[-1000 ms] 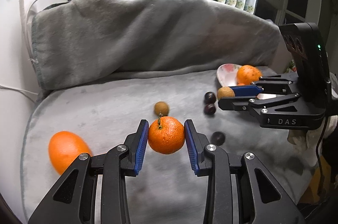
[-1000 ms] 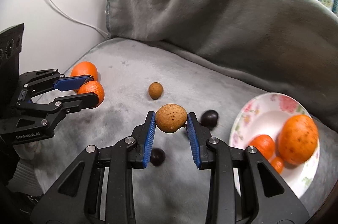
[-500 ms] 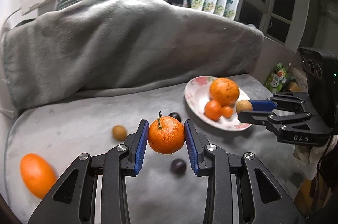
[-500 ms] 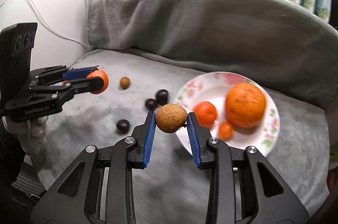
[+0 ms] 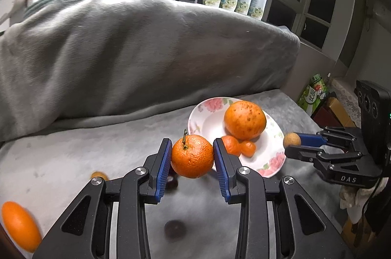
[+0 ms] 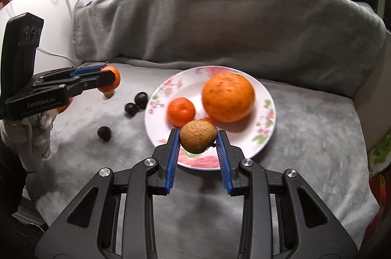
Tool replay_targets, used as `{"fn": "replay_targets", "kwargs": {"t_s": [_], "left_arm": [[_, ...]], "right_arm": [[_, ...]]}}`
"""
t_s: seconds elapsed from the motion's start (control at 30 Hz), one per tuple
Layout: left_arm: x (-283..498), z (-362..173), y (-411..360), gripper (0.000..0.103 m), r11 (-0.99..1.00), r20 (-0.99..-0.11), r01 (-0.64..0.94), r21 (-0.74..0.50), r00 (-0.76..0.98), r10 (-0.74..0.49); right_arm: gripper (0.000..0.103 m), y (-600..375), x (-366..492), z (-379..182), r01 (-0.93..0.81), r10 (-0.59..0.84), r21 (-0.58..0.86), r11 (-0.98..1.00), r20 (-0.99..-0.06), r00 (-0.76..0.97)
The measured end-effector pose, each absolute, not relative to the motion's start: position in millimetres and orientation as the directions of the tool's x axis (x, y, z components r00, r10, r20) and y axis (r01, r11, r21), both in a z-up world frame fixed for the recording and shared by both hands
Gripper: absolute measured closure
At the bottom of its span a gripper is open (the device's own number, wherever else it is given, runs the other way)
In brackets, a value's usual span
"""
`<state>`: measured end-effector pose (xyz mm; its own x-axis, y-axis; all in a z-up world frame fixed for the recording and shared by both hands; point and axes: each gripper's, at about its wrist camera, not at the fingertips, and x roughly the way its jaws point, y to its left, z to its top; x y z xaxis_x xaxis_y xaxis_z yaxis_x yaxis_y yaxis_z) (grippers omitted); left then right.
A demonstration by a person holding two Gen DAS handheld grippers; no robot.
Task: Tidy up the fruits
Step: 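Lower both fruits onto the floral plate and open both grippers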
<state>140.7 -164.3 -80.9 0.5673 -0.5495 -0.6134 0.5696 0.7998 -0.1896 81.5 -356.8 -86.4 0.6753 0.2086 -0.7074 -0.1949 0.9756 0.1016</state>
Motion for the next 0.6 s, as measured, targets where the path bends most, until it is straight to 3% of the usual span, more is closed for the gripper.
{"fn": "replay_targets", "kwargs": {"t_s": [0.6], "left_arm": [[163,-87,-212,0.07,0.774,-0.639,0.611,-0.165,0.531,-0.556]], "right_arm": [[0.071,-376,89,-97,-0.164,0.195,0.114,0.98,-0.715,0.672]]}}
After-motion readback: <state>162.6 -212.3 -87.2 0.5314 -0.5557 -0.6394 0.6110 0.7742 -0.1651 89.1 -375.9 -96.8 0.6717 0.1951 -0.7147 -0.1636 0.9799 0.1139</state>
